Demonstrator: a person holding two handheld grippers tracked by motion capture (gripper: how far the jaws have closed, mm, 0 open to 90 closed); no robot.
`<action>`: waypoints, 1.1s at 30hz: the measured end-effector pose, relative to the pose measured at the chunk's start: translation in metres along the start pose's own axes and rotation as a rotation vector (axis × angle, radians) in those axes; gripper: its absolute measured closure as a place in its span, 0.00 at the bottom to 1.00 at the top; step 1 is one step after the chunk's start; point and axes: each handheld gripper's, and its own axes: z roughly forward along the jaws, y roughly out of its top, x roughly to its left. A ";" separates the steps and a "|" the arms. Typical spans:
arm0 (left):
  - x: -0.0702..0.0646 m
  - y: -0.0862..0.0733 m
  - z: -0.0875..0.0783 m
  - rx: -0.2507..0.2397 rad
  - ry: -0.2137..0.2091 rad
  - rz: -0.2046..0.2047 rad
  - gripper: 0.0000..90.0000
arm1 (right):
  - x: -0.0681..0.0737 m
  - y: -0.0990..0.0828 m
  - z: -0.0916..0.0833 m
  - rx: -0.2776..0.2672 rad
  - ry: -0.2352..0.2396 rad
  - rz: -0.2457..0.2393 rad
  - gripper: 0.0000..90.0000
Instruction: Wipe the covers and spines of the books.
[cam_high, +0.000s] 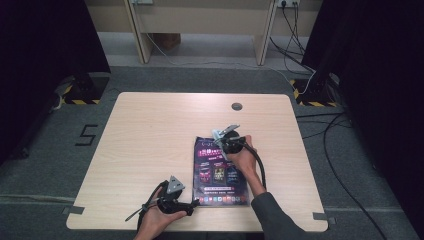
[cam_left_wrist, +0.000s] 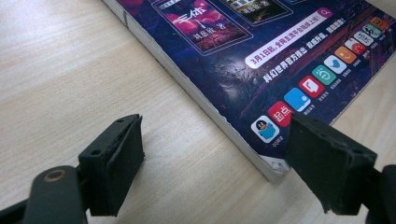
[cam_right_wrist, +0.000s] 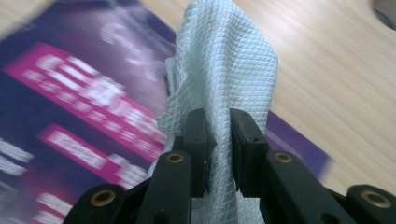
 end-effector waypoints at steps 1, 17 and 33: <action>0.000 0.000 0.000 0.000 0.001 0.000 0.21 | 0.007 0.004 0.002 -0.006 0.013 -0.013 0.87; 0.000 0.000 0.000 -0.001 0.002 0.000 0.21 | 0.060 0.029 0.009 -0.033 0.128 -0.119 0.87; 0.000 -0.001 0.000 -0.006 0.002 0.000 0.21 | 0.060 0.033 0.011 -0.012 0.106 -0.130 0.87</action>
